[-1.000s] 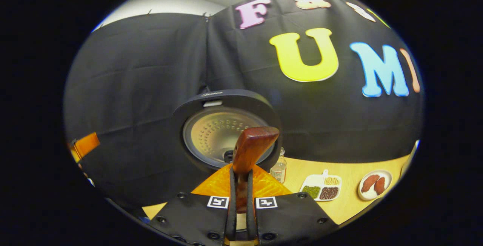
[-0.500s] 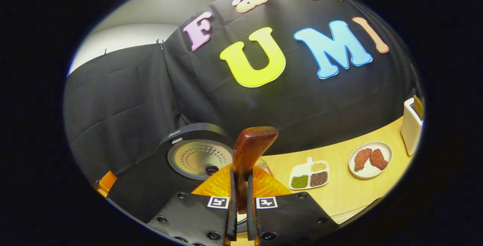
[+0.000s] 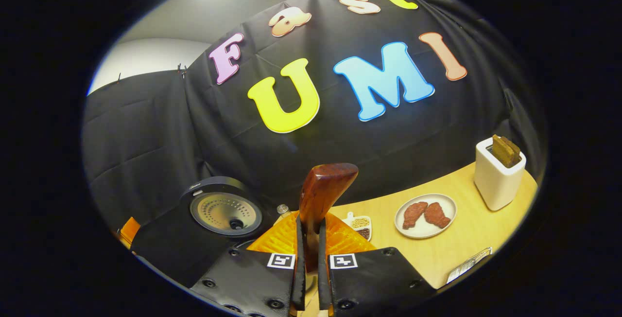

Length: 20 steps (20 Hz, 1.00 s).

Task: Close the left gripper, press the button to open the rice cooker; take a wooden spoon from the chopstick holder with the right hand, scoop a spoonful of rice and pour it into the rice cooker, then put the wooden spoon back into the chopstick holder.

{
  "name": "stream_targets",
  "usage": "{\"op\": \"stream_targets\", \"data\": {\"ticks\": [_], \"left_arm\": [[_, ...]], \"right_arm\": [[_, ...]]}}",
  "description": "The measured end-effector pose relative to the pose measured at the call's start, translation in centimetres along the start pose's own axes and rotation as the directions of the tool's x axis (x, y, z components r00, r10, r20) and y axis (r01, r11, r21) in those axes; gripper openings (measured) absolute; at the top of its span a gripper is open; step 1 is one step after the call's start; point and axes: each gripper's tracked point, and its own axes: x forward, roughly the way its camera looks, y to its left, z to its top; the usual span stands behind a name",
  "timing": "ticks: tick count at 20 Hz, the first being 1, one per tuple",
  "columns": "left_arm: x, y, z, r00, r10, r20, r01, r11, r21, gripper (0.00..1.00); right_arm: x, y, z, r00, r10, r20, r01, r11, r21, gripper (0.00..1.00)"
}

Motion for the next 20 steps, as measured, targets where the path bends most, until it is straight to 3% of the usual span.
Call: {"op": "stream_targets", "data": {"ticks": [11,20], "left_arm": [[-0.8,-7.7,1.7,0.994,-0.109,0.023,0.11,0.994,-0.028,0.77],[-1.2,-10.7,2.8,0.987,-0.154,0.033,0.155,0.988,-0.021,0.77]], "right_arm": [[-8.6,-12.2,2.2,0.976,-0.215,0.036,0.216,0.976,-0.032,0.12],[-12.4,-18.9,1.7,0.942,-0.334,0.032,0.335,0.941,-0.049,0.12]]}}
